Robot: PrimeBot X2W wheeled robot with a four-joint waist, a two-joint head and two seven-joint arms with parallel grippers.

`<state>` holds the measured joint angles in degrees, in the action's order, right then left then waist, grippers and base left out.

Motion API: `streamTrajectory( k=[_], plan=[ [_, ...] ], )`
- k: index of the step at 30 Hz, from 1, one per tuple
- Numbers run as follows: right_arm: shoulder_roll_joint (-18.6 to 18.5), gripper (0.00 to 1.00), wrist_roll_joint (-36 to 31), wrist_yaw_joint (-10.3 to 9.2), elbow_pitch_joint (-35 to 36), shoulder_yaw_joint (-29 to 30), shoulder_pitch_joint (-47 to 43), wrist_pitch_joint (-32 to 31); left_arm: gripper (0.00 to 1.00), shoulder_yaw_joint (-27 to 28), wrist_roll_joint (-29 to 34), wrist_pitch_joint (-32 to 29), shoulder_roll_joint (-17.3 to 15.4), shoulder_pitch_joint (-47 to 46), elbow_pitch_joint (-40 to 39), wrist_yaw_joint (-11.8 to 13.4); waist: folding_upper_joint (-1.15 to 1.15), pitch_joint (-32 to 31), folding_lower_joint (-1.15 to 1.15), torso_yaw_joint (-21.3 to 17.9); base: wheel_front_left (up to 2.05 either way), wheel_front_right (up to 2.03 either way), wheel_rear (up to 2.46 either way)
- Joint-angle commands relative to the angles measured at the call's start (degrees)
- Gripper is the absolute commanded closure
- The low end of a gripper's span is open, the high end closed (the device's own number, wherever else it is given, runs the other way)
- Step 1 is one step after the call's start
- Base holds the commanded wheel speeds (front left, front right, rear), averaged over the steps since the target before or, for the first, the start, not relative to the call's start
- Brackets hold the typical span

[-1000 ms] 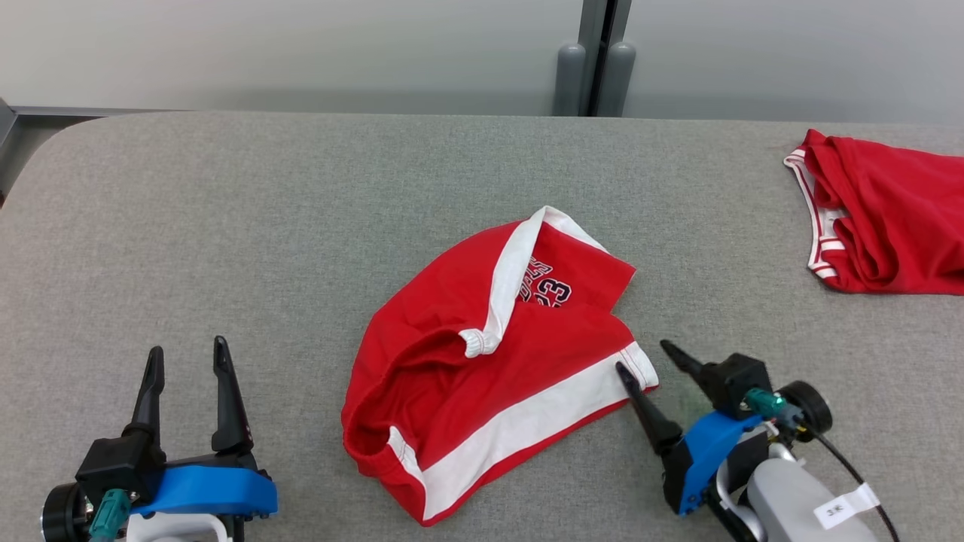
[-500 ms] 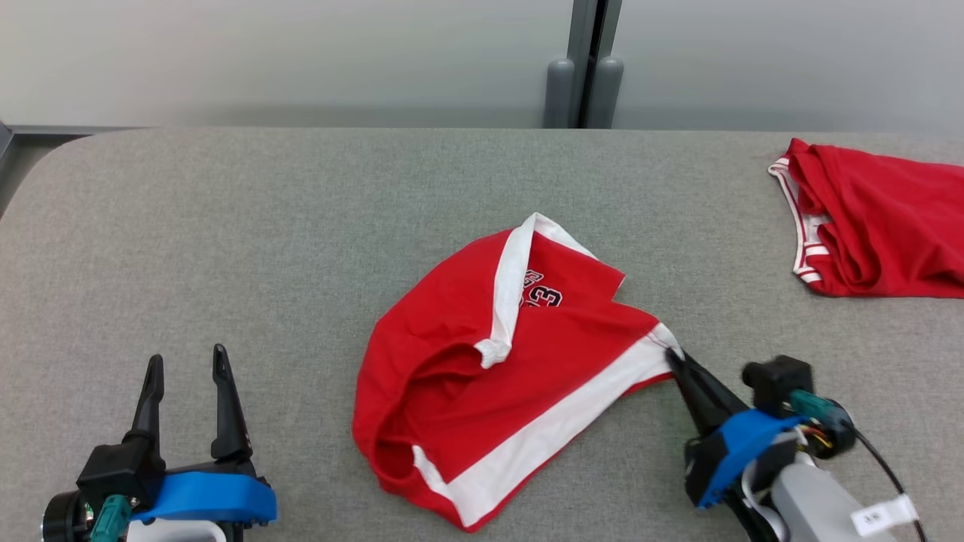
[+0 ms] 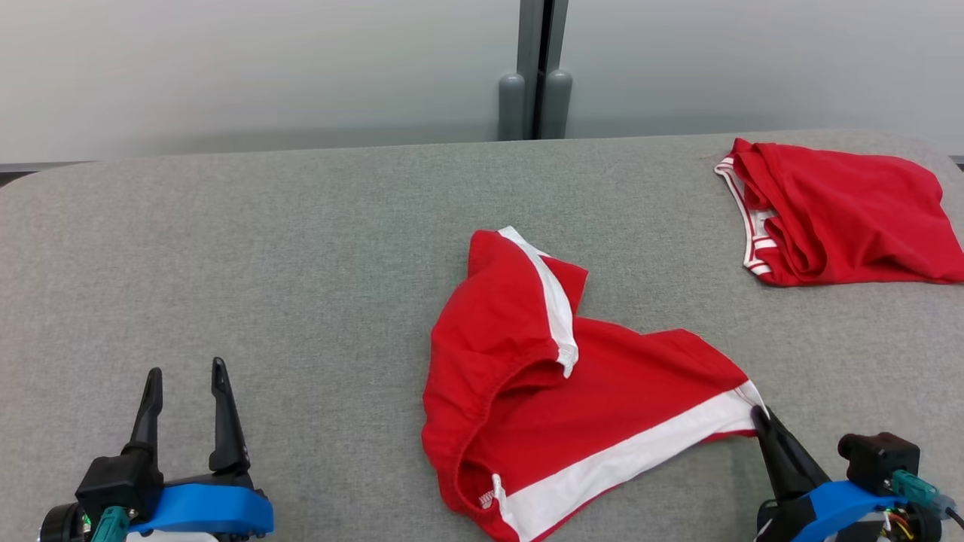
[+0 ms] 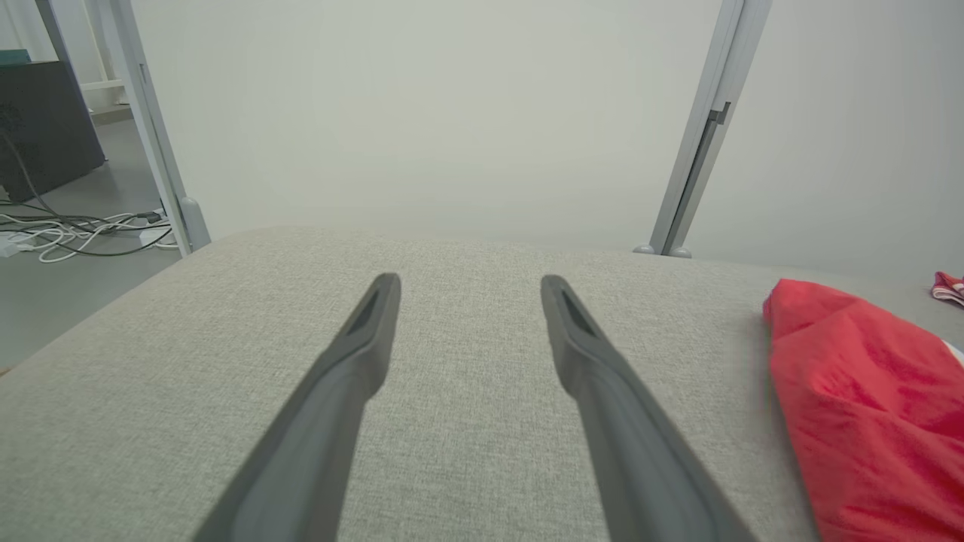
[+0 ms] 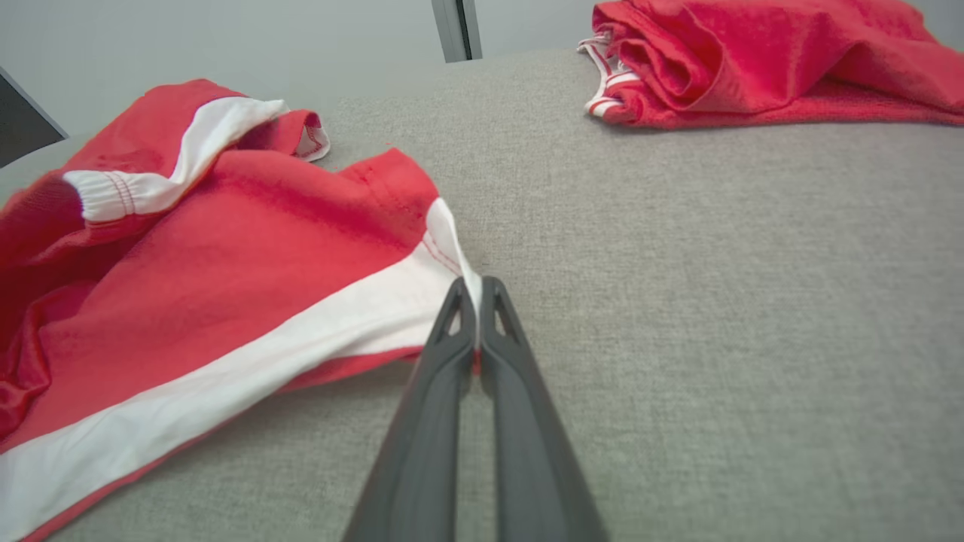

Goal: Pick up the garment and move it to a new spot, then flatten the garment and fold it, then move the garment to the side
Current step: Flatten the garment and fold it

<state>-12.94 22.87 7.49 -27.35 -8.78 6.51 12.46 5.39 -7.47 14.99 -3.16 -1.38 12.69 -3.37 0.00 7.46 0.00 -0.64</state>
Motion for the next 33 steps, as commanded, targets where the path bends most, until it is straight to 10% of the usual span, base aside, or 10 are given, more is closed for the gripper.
streamTrajectory(
  k=[1,3,25,33],
  plan=[
    [0.38,0.9,-0.42,0.01,1.49,1.09,-1.47,-0.61,0.0,0.44,0.34,0.26,-0.11,-0.35,-0.11,-0.13,0.0,0.14,0.0,-0.41,0.0,0.0,0.0],
    [1.16,0.0,-1.01,0.01,2.99,2.0,-2.54,-1.18,0.0,0.35,0.47,0.26,-0.18,-0.49,-0.02,-0.26,0.0,0.25,0.0,-0.66,0.0,0.0,0.0],
    [9.51,0.0,-11.11,0.01,18.27,6.34,-3.43,2.79,0.0,-0.42,1.22,0.26,-0.06,-1.67,0.02,-0.27,0.0,1.0,0.0,-1.34,0.0,0.0,0.0],
    [9.93,0.0,-12.27,0.01,17.74,6.45,-3.47,2.78,0.0,-9.37,5.78,-0.35,-0.68,-3.58,-1.79,-2.69,0.0,0.42,0.0,-1.43,0.0,0.0,0.0]
  ],
)
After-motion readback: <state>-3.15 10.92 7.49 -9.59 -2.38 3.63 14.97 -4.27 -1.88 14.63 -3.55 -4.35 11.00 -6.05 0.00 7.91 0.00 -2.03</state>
